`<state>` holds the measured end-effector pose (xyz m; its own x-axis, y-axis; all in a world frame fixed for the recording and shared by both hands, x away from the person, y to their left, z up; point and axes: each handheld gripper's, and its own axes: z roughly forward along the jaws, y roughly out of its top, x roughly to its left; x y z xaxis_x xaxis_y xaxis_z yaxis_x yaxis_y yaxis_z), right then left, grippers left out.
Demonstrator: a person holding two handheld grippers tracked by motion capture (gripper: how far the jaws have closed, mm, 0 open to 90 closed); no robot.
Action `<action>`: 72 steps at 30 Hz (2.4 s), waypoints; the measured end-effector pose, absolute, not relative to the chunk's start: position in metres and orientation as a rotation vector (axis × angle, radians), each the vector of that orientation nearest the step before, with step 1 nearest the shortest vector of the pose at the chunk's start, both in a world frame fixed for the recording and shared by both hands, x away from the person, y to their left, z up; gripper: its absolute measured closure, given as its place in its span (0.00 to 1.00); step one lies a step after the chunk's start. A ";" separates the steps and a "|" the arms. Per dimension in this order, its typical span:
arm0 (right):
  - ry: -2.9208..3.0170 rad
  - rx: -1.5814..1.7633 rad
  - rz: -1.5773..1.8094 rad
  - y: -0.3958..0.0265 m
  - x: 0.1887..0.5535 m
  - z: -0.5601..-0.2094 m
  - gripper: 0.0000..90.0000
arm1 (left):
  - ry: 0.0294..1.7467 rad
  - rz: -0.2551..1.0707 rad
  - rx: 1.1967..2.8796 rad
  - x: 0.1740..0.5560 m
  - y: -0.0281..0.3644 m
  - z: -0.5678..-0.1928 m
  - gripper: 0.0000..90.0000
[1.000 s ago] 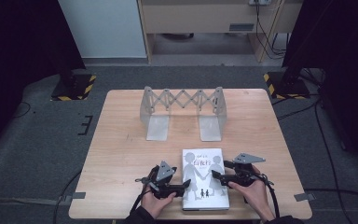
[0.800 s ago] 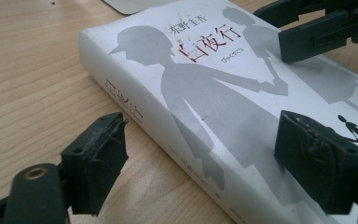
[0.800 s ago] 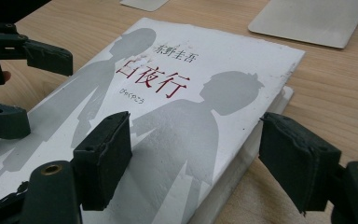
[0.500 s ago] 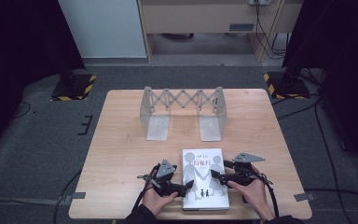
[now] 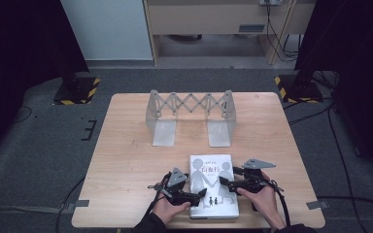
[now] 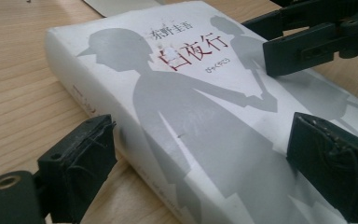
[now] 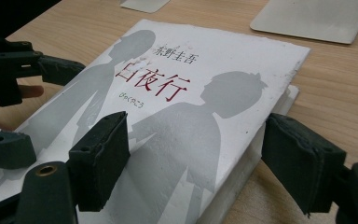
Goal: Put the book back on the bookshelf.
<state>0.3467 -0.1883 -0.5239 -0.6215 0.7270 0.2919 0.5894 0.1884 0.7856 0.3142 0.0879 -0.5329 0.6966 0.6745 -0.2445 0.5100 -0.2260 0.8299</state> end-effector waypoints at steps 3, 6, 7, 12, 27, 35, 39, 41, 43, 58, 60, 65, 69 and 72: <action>2.302 1.290 1.418 -0.188 0.347 -0.524 0.26 | 0.931 0.206 1.885 0.314 0.087 -0.533 0.08; 2.302 1.290 1.423 -0.188 0.347 -0.525 0.26 | 0.933 0.204 1.883 0.313 0.087 -0.533 0.08; 2.304 1.296 1.434 -0.188 0.348 -0.525 0.26 | 0.933 0.205 1.883 0.313 0.088 -0.533 0.08; 2.303 1.297 1.434 -0.187 0.348 -0.524 0.26 | 0.917 0.219 1.891 0.313 0.089 -0.530 0.10; 2.235 1.221 1.481 -0.182 0.349 -0.504 0.28 | 0.929 0.263 1.885 0.313 0.104 -0.523 0.17; 2.221 1.231 1.521 -0.177 0.351 -0.498 0.28 | 0.926 0.272 1.877 0.313 0.107 -0.523 0.16; 2.219 1.242 1.536 -0.174 0.353 -0.497 0.28 | 0.937 0.257 1.873 0.314 0.108 -0.523 0.16; 2.226 1.251 1.539 -0.172 0.353 -0.498 0.28 | 0.932 0.262 1.876 0.314 0.108 -0.523 0.17; 2.232 1.264 1.535 -0.168 0.354 -0.499 0.27 | 0.929 0.267 1.879 0.313 0.108 -0.523 0.16; 2.261 1.284 1.560 -0.158 0.354 -0.502 0.26 | 0.936 0.251 1.866 0.314 0.111 -0.525 0.15; 2.264 1.279 1.586 -0.155 0.354 -0.501 0.26 | 0.934 0.259 1.869 0.314 0.111 -0.524 0.16; 2.295 1.273 1.570 -0.150 0.353 -0.503 0.25 | 0.946 0.264 1.864 0.315 0.114 -0.524 0.17; 2.300 1.280 1.561 -0.152 0.354 -0.506 0.27 | 0.949 0.264 1.864 0.316 0.116 -0.524 0.18; 2.295 1.306 1.554 -0.152 0.354 -0.507 0.28 | 0.953 0.267 1.853 0.316 0.118 -0.522 0.19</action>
<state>0.3542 -0.1521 -0.5075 -0.6342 0.6770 0.3735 0.5980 0.1233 0.7920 0.3158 0.1182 -0.5219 0.6660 0.7120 -0.2223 0.4926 -0.1960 0.8479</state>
